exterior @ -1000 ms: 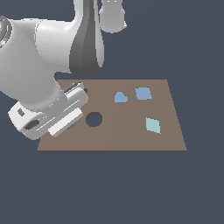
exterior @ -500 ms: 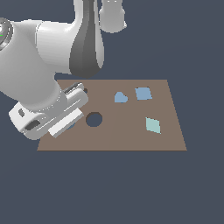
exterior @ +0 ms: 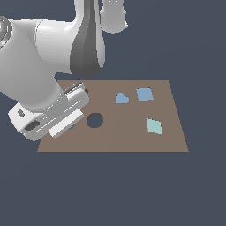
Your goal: Insert a designated object into the corresponding slot on a board.
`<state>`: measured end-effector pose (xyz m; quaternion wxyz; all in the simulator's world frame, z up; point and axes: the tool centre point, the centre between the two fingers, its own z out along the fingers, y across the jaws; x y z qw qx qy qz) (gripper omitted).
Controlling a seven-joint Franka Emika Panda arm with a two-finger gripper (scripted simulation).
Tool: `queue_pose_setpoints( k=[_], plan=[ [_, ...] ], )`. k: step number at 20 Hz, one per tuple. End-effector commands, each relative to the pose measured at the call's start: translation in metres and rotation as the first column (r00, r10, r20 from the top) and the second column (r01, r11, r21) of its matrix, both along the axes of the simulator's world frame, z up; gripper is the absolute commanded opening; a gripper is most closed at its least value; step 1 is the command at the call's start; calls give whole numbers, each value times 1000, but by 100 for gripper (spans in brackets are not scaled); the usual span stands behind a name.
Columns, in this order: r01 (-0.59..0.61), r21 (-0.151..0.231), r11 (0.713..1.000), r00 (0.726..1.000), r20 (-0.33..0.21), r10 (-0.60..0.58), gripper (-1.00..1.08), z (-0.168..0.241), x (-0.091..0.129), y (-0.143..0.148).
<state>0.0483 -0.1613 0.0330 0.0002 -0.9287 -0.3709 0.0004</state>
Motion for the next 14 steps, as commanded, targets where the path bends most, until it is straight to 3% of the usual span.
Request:
queue_pose_setpoints(
  k=[1, 14],
  plan=[
    [8, 0, 1000, 1000, 0, -8, -100, 0, 0, 0],
    [199, 0, 980, 980, 1, -199, -100, 1, -10, 8]
  ],
)
